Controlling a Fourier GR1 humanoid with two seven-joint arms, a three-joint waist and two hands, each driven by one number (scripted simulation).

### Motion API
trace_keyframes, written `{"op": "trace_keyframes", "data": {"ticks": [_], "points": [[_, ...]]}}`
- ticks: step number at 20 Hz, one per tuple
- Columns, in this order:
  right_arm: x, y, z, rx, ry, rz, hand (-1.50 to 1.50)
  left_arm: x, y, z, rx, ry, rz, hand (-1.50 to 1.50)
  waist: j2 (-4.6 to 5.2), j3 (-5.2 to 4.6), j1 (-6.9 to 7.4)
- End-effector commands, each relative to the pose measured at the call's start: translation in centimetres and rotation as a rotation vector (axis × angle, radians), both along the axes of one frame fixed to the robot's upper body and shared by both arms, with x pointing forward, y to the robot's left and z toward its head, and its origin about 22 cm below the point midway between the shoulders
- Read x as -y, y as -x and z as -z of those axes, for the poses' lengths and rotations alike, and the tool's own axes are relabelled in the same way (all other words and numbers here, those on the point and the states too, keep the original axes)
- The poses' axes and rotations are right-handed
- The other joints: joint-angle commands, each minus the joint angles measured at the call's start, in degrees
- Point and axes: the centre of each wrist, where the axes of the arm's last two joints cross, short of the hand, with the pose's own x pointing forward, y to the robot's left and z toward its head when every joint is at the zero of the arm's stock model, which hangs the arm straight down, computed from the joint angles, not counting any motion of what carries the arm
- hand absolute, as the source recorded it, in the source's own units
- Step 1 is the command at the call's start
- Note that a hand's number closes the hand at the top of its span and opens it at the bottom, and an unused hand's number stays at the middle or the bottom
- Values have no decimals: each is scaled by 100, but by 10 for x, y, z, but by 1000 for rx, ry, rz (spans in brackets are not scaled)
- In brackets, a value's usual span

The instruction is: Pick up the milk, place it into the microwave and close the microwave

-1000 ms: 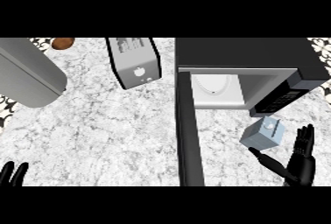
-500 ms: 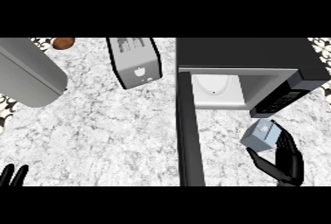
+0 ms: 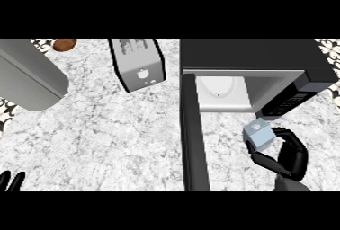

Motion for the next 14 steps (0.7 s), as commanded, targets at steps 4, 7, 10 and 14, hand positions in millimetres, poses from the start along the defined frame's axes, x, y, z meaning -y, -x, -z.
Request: {"op": "trace_keyframes", "data": {"ticks": [4, 7, 10, 14], "points": [[36, 14, -8, -55, 3, -214, 150, 2, 5, -13, 17, 15, 19, -150, 3, 3, -7], [54, 36, -7, -73, -5, -330, 150, 8, 7, 8, -11, 24, 23, -150, -9, 0, -8], [50, 25, -18, -32, -16, -385, 150, 16, 3, -8, 3, 15, 12, -150, -1, 3, -15], [40, 19, -46, -28, -47, -461, 150, -4, 4, -5, 10, 25, 25, -150, -6, -4, -29]]}}
